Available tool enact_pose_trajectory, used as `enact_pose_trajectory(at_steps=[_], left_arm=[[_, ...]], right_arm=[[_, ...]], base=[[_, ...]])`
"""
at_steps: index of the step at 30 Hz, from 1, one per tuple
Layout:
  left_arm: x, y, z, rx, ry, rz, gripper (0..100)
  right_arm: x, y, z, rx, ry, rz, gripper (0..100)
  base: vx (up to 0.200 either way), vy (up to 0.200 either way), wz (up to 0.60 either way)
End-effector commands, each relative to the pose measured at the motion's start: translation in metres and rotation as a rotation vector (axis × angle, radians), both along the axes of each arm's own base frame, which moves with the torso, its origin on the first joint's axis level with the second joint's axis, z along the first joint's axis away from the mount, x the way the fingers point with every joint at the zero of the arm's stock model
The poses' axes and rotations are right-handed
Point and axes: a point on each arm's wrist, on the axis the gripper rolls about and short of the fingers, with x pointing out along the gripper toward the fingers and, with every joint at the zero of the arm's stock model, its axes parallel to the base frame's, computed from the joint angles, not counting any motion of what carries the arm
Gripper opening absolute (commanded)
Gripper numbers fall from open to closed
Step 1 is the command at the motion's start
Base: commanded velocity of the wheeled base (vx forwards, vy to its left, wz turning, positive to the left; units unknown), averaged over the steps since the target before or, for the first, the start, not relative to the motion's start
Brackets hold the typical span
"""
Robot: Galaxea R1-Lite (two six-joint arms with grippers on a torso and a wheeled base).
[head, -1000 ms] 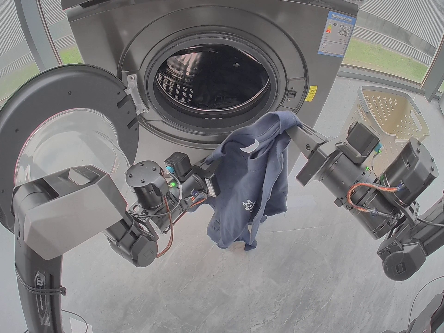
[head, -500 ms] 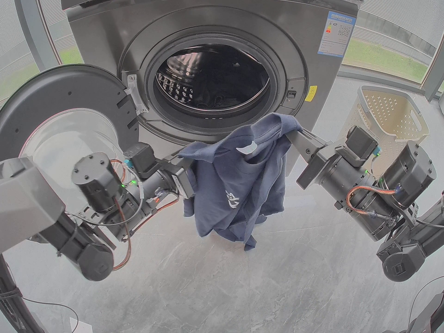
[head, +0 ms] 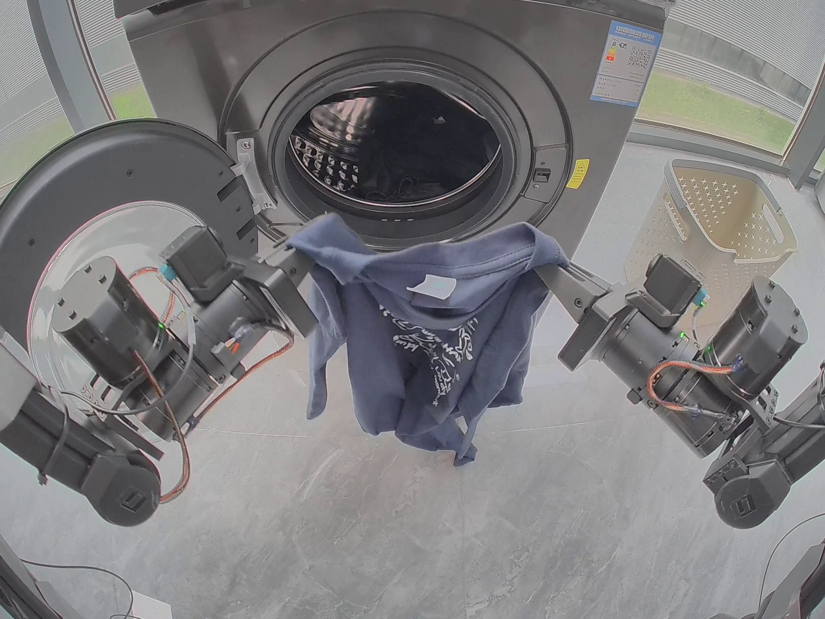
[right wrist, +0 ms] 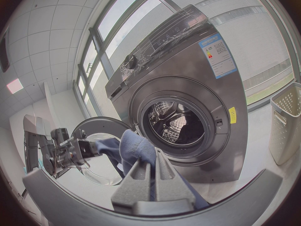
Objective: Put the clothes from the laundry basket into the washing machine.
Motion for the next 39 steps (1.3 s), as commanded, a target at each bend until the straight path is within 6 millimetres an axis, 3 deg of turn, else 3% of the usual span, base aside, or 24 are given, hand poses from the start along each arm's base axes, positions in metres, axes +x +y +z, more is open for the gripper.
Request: enact_pose_trajectory(at_steps=[1,23,39], left_arm=[[-0.010,0.007,0.031,-0.062,-0.098,0.002,0],[-0.013,0.008,0.032,-0.062,-0.100,0.003,0],[-0.022,0.014,0.061,-0.115,-0.181,0.016,0]], right_arm=[[0.003,-0.007,-0.003,-0.009,0.010,-0.026,0],[0.019,-0.017,-0.010,-0.029,0.019,-0.083,0],[0.010,-0.018,0.037,0.071,-0.129,-0.085,0]], base=[[0.000,0.000,0.00],[0.000,0.000,0.00],[0.000,0.000,0.00]])
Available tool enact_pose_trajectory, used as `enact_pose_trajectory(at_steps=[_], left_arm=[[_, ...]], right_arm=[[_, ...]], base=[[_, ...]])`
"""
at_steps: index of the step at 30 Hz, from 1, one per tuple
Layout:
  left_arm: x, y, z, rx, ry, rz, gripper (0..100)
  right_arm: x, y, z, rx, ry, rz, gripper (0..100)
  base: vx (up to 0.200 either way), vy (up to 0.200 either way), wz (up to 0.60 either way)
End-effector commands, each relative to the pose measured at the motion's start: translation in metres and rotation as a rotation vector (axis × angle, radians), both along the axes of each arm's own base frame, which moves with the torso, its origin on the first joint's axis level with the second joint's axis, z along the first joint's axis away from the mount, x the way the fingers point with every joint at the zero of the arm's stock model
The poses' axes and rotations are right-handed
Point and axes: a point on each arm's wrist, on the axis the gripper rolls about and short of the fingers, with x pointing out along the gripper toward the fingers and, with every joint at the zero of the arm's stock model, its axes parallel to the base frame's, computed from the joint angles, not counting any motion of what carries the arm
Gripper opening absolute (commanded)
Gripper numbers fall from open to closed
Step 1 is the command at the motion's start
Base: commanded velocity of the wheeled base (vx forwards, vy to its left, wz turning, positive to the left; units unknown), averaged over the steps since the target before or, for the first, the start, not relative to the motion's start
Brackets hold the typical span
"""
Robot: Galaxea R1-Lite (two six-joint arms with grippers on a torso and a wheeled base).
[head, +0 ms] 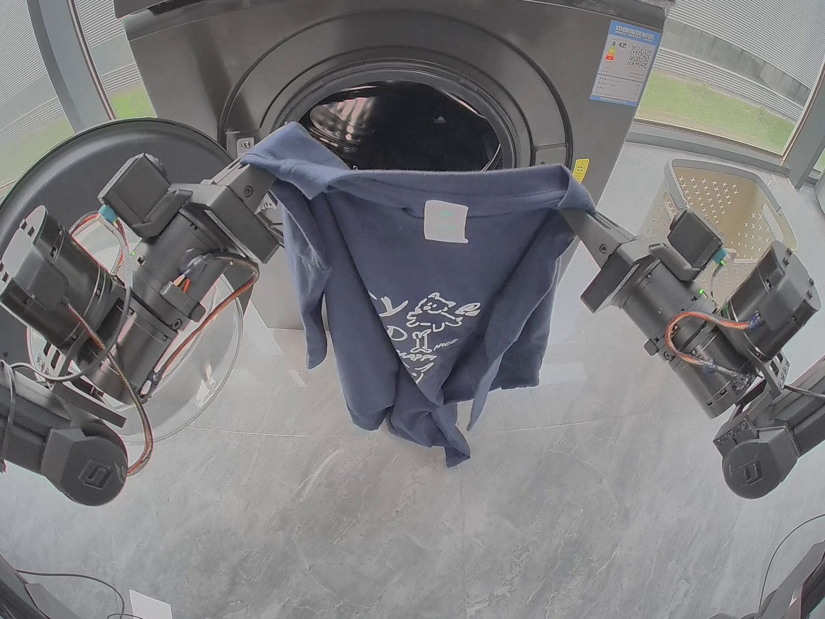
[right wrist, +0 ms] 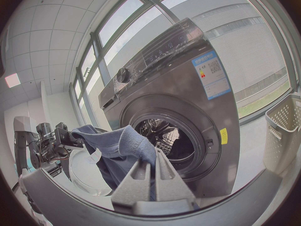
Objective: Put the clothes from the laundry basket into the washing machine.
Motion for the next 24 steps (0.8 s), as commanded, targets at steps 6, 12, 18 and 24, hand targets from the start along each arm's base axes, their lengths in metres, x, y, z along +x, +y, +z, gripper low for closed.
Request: enact_pose_trajectory(at_steps=[6,12,18,24], left_arm=[[-0.008,0.008,0.010,0.001,-0.005,0.015,0],[-0.007,0.008,0.009,0.006,-0.001,0.017,0],[-0.007,0.008,0.008,0.008,-0.001,0.019,0],[-0.006,0.008,0.006,0.018,0.003,0.023,0]], right_arm=[[-0.005,-0.004,0.020,0.052,-0.053,-0.036,0],[-0.003,-0.003,0.026,0.070,-0.070,-0.048,0],[-0.001,-0.003,0.034,0.091,-0.096,-0.076,0],[-0.001,-0.003,0.036,0.085,-0.109,-0.088,0]], base=[[0.000,0.000,0.00],[0.000,0.000,0.00],[0.000,0.000,0.00],[0.000,0.000,0.00]])
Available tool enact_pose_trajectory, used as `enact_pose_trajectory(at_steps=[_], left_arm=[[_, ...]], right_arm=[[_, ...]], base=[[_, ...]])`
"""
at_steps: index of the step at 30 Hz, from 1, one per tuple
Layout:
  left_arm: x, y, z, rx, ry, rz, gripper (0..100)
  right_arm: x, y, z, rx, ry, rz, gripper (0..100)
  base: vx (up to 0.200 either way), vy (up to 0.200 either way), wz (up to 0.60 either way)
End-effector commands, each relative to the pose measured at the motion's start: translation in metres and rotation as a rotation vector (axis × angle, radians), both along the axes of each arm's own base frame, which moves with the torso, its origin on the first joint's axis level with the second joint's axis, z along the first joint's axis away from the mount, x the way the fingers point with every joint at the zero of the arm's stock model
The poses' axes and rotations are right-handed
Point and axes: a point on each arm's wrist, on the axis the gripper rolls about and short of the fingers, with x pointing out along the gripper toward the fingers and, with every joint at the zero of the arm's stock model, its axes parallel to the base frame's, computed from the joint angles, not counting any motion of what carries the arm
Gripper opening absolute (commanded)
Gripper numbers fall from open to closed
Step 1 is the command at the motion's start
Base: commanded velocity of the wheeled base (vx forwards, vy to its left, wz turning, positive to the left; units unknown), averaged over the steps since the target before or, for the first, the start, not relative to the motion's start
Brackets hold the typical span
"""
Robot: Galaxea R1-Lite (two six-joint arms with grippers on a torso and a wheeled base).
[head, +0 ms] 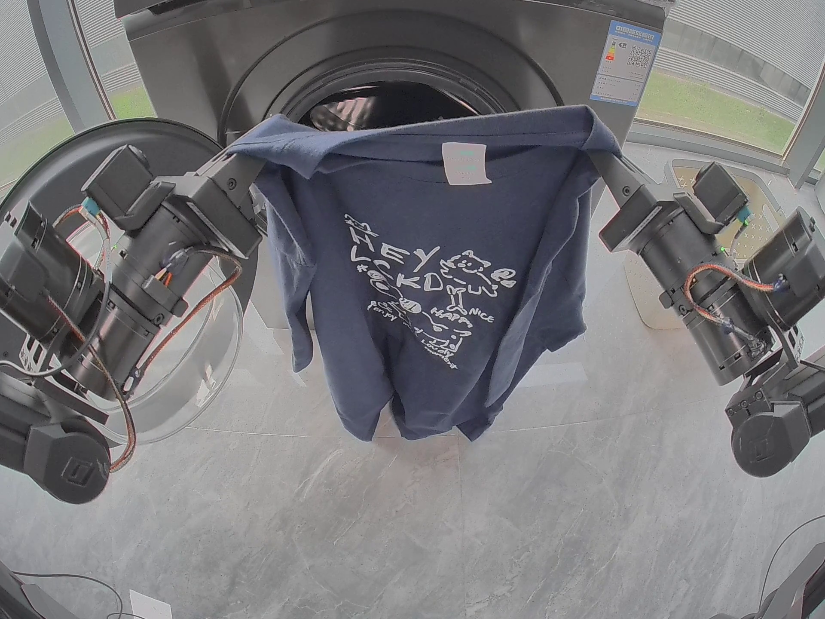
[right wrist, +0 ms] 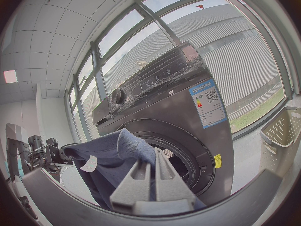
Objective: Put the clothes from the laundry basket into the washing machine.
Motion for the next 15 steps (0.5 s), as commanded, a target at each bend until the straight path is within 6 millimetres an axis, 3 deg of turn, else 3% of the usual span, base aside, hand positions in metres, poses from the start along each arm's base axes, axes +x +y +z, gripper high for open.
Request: enact_pose_trajectory(at_steps=[1,12,14,15], left_arm=[[0.001,0.000,-0.002,0.004,0.006,0.000,0],[-0.001,-0.005,-0.013,0.027,0.042,-0.018,0],[0.000,-0.023,-0.026,0.049,0.077,-0.074,0],[0.000,-0.030,-0.028,0.053,0.086,-0.096,0]], right_arm=[[0.000,0.000,0.002,0.005,-0.007,0.001,0],[0.000,0.000,-0.002,-0.002,0.007,0.003,0],[-0.002,0.004,-0.005,-0.006,0.018,0.019,0],[-0.003,0.008,-0.005,-0.006,0.022,0.032,100]], base=[[0.000,0.000,0.00],[0.000,0.000,0.00],[0.000,0.000,0.00],[0.000,0.000,0.00]])
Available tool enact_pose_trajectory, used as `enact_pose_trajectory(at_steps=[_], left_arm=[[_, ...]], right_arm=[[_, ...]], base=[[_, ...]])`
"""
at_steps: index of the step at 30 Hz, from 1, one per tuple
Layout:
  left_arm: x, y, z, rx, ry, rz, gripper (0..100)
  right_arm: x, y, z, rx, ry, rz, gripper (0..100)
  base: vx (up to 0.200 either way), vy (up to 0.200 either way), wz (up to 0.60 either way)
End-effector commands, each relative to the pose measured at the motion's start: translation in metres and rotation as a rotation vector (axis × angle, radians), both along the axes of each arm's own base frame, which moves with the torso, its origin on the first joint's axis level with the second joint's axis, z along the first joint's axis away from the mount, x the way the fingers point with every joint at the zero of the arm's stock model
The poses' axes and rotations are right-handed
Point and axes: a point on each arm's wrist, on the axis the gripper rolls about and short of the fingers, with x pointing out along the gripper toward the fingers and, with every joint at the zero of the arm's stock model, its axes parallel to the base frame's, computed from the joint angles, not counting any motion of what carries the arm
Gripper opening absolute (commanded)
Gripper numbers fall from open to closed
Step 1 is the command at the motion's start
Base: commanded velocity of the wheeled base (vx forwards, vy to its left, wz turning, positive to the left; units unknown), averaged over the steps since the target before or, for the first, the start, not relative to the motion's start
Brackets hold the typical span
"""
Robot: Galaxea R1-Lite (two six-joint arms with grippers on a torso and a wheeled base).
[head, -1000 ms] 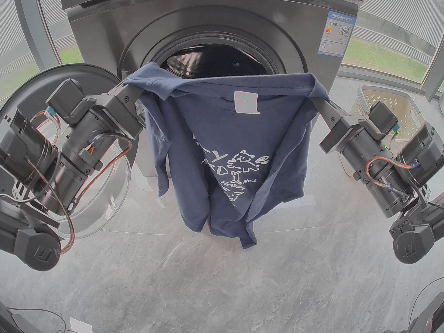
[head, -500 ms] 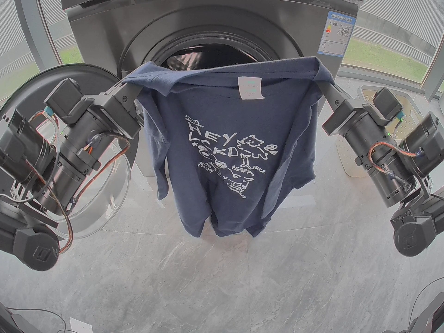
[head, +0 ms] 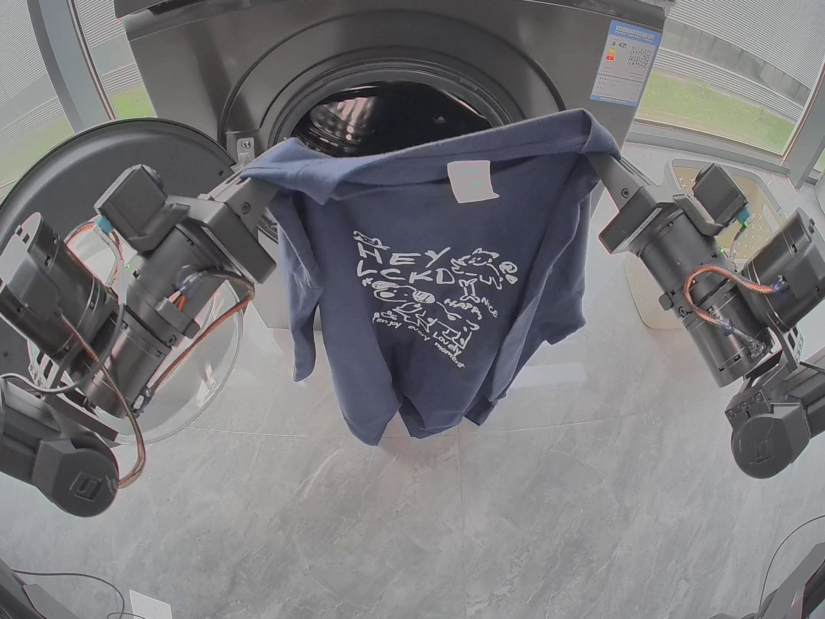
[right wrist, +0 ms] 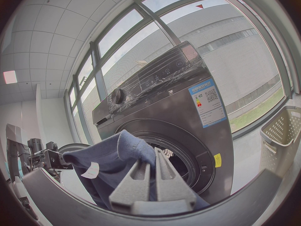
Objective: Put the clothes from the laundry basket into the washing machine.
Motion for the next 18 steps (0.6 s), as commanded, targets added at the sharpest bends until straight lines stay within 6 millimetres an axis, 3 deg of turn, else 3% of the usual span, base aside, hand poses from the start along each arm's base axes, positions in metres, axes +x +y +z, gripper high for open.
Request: enact_pose_trajectory(at_steps=[1,2,4,9,14,18], left_arm=[[0.003,-0.029,-0.018,0.032,0.054,-0.085,0],[0.008,-0.039,-0.019,0.033,0.056,-0.104,0],[0.020,-0.053,-0.018,0.025,0.048,-0.117,0],[0.035,-0.064,-0.013,0.027,0.050,-0.117,0],[0.036,-0.068,-0.002,0.015,0.029,-0.126,0],[0.031,-0.074,0.004,0.007,0.017,-0.147,0]], right_arm=[[-0.003,0.010,-0.005,-0.006,0.021,0.040,100],[-0.003,0.020,-0.014,-0.016,0.049,0.069,100],[0.007,0.039,-0.050,-0.051,0.164,0.118,100],[0.024,0.055,-0.120,-0.173,0.355,0.138,100],[0.032,0.064,-0.148,-0.234,0.404,0.179,100],[0.037,0.069,-0.158,-0.250,0.417,0.187,100]], base=[[0.000,0.000,0.00],[0.000,0.000,0.00],[0.000,0.000,0.00],[0.000,0.000,0.00],[0.000,0.000,0.00],[0.000,0.000,0.00]])
